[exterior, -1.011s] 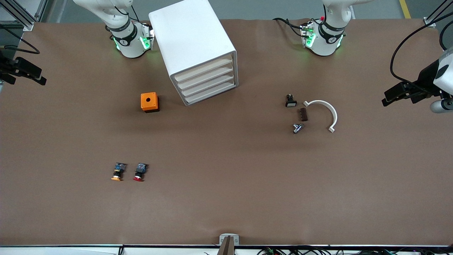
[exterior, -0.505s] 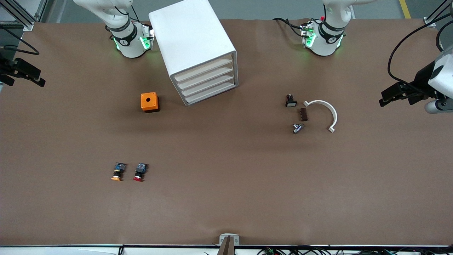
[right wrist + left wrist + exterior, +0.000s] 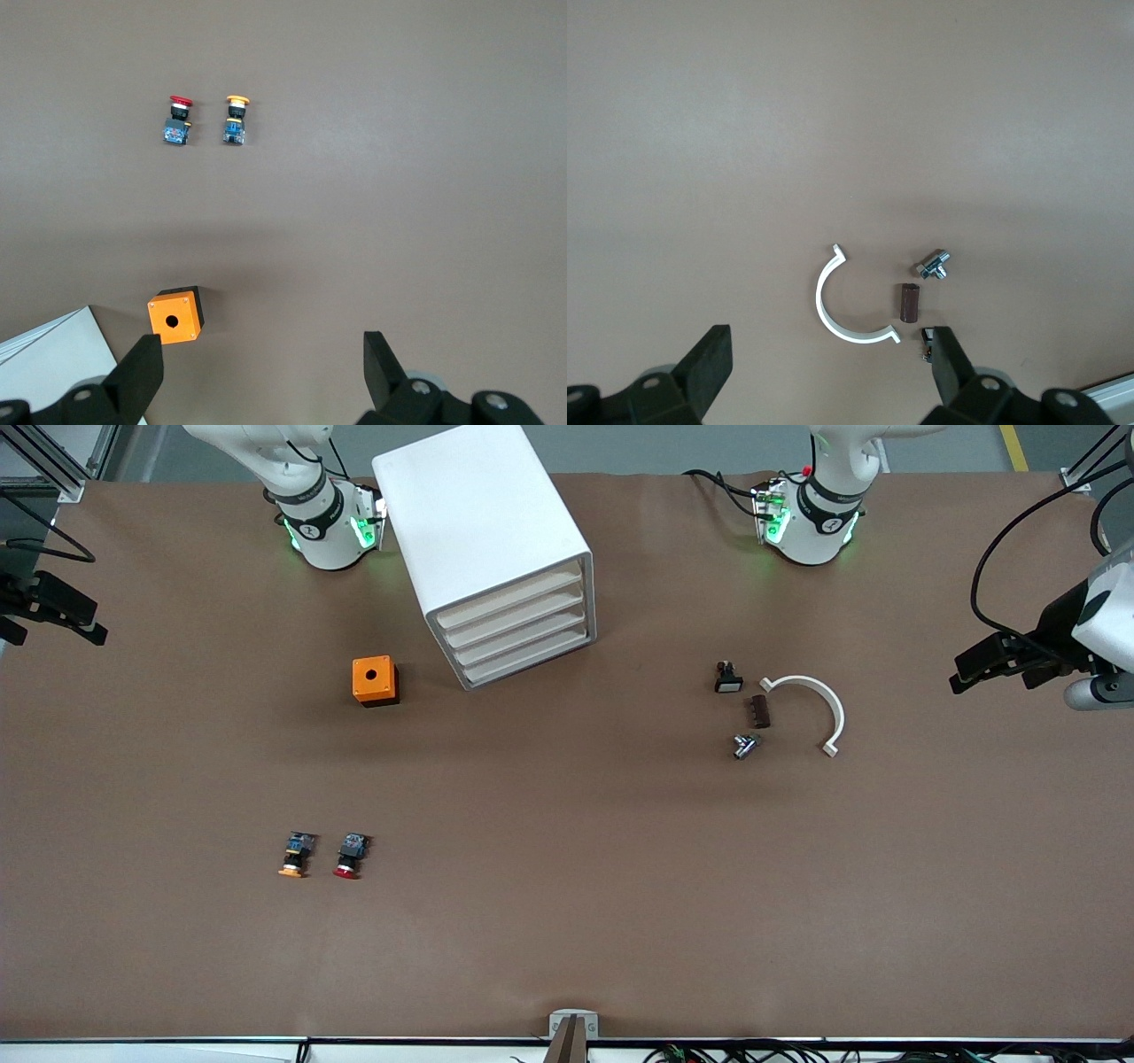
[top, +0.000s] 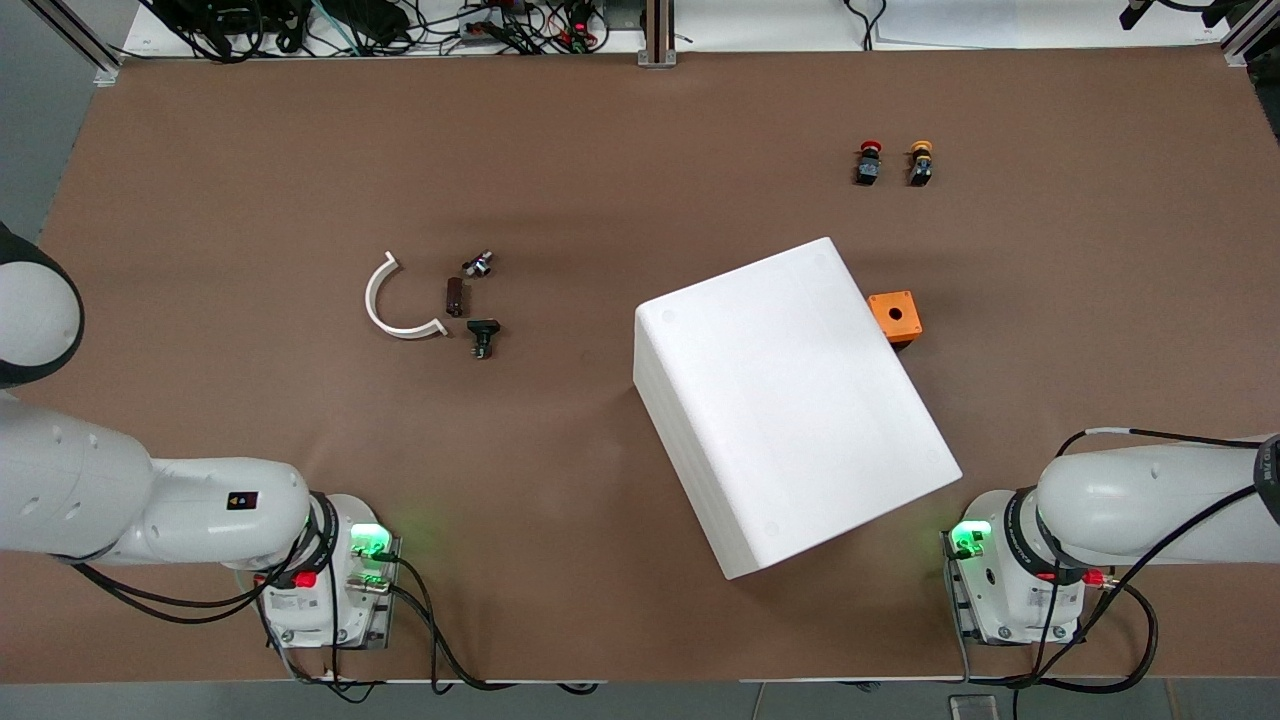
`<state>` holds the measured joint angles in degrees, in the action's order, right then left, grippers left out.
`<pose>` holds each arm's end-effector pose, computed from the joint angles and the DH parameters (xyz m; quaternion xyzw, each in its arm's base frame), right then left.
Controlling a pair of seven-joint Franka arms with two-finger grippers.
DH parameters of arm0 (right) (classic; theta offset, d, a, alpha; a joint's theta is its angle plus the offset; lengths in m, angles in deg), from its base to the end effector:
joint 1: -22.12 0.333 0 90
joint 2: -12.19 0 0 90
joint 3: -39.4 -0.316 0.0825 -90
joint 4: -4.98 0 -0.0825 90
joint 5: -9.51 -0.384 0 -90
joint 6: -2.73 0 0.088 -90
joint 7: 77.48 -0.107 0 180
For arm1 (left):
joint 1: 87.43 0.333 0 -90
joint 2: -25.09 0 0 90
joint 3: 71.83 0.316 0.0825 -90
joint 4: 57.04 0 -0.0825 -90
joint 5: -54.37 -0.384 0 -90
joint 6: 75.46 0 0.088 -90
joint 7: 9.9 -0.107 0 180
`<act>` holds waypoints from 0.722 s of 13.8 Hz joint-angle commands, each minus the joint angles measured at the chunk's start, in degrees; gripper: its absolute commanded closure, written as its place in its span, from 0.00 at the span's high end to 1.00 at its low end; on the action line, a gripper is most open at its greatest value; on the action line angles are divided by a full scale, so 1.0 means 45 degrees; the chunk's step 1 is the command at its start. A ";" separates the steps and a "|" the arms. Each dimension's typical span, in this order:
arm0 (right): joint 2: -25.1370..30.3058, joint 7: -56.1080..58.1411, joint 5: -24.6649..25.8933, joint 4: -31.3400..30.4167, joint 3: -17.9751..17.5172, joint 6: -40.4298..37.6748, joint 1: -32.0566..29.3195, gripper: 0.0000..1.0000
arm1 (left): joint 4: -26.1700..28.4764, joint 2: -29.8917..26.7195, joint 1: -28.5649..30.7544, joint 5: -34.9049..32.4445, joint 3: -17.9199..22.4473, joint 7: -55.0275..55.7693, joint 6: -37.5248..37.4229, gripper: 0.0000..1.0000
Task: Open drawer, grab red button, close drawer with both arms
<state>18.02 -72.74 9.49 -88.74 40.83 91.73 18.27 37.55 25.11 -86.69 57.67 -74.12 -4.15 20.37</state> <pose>0.5185 -0.0486 0.6470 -0.9999 0.0047 -0.0098 0.0006 0.5619 -0.0208 0.5954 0.9988 0.0392 0.0088 0.0293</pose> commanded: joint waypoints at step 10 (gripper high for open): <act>0.0326 -0.0018 0.0082 -0.0267 -0.0161 0.0086 -0.0140 1.00 | -0.1119 -0.0336 -0.0029 -0.0205 0.0159 -0.0086 -0.0179 0.99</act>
<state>18.03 -72.69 9.54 -88.74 40.78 91.96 18.27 33.17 23.99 -86.62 57.67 -73.68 -4.15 20.80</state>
